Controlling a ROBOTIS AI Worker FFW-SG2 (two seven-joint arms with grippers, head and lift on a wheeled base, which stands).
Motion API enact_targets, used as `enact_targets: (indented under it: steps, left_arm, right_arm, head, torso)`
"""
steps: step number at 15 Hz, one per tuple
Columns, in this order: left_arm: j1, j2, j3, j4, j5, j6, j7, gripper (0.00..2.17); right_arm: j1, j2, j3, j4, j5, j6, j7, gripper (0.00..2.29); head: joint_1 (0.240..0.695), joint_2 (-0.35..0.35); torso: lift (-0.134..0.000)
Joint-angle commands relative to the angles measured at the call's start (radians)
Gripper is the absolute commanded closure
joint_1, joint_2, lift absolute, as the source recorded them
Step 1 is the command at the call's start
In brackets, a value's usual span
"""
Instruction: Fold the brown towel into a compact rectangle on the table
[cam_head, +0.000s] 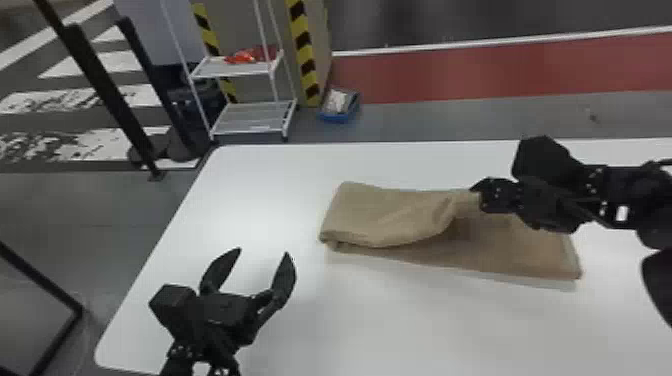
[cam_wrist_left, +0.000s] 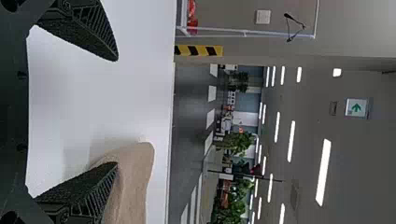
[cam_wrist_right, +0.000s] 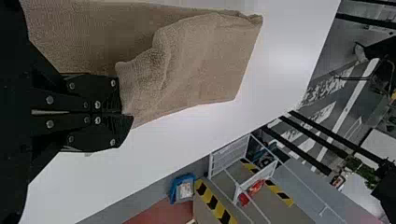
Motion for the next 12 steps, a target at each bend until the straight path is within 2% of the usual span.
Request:
enact_targets:
  steps: [1, 4, 6, 8, 12]
  left_arm:
    - [-0.005, -0.003, -0.012, 0.003, 0.000, 0.000, -0.002, 0.09]
    - [-0.005, -0.003, -0.012, 0.003, -0.003, 0.000, -0.002, 0.09]
    - [-0.006, -0.003, -0.010, 0.006, -0.003, 0.003, 0.000, 0.09]
    - [-0.008, -0.003, -0.010, 0.015, -0.002, 0.000, 0.000, 0.09]
    - [-0.020, -0.003, -0.019, 0.021, -0.002, 0.003, -0.002, 0.09]
  right_arm:
    - [0.018, -0.005, 0.032, 0.012, 0.028, -0.007, -0.007, 1.41]
    - [0.014, -0.001, 0.026, 0.019, 0.025, -0.019, -0.026, 1.41]
    - [0.031, -0.013, -0.049, -0.037, -0.002, -0.007, -0.017, 1.41]
    - [0.092, -0.045, -0.119, -0.088, -0.018, -0.004, -0.006, 1.41]
    - [0.104, -0.033, -0.098, -0.039, 0.005, -0.031, -0.023, 1.41]
  head:
    - [0.695, 0.205]
    - [0.695, 0.202]
    - [0.695, 0.203]
    - [0.695, 0.182]
    - [0.695, 0.141]
  torso:
    - [-0.123]
    - [-0.123]
    - [-0.123]
    - [-0.123]
    - [-0.123]
